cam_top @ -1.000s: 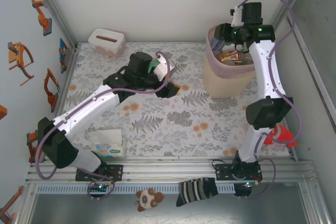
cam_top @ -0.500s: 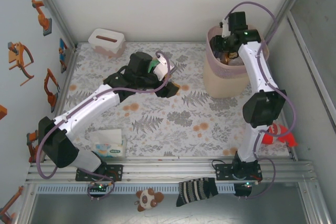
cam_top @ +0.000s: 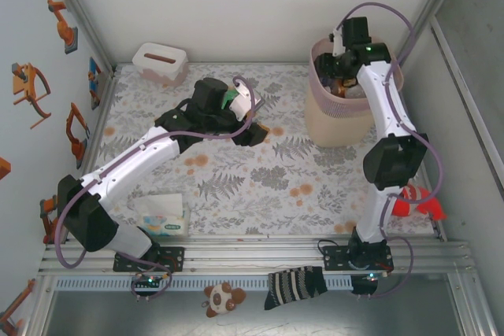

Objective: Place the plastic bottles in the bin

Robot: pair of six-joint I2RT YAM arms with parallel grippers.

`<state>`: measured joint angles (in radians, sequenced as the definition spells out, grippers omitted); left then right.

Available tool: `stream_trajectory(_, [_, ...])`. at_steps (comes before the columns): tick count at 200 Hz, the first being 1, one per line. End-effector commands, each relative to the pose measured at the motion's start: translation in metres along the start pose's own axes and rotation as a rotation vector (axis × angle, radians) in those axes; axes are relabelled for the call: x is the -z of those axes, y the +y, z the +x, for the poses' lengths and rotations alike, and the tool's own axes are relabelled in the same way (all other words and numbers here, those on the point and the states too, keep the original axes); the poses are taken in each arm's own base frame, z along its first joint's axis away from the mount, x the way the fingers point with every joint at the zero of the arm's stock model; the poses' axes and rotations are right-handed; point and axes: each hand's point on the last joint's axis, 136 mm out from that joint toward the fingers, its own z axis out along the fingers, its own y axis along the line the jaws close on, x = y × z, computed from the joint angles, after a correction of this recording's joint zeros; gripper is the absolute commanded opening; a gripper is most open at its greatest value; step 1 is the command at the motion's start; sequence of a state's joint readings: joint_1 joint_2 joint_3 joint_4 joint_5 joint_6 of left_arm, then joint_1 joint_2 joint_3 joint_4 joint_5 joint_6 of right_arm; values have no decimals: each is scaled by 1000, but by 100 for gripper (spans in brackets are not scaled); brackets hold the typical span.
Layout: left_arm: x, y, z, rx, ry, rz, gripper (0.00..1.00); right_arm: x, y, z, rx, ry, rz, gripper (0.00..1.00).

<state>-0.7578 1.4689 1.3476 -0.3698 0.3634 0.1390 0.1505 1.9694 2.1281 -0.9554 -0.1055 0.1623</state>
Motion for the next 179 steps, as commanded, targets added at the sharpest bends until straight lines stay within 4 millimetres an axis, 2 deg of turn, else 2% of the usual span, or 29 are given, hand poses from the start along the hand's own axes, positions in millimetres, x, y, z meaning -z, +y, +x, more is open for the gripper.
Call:
stream_trajectory(1, [1,1,-3,11,-18,5,70,37,2,-14,7,-50,15,68])
stream_trajectory(16, [1,0,-3,13,-19,7,70,58,4,-23,9,-97,18,72])
stream_trajectory(37, [2,0,-4,13,-23,9,70,75,5,-28,6,-134,21,74])
stream_trajectory(51, [1,0,-3,13,-22,11,70,81,9,-29,6,-145,3,65])
stream_trajectory(64, [1,-1,-3,15,-22,12,70,81,15,-30,10,-148,-32,50])
stream_trajectory(77, [2,-1,-4,13,-26,14,70,77,20,-32,9,-145,-67,35])
stream_trajectory(93, [3,-1,-4,14,-26,13,70,70,26,-34,6,-141,-102,25])
stream_trajectory(147, [7,-1,-3,13,-26,0,70,40,33,-42,-8,-111,-151,16])
stream_trajectory(160, [8,-1,-1,16,-21,-4,70,29,34,-34,-16,-70,-166,14])
stream_trajectory(179, [9,1,1,15,-17,-15,70,9,28,-7,-28,23,-146,11])
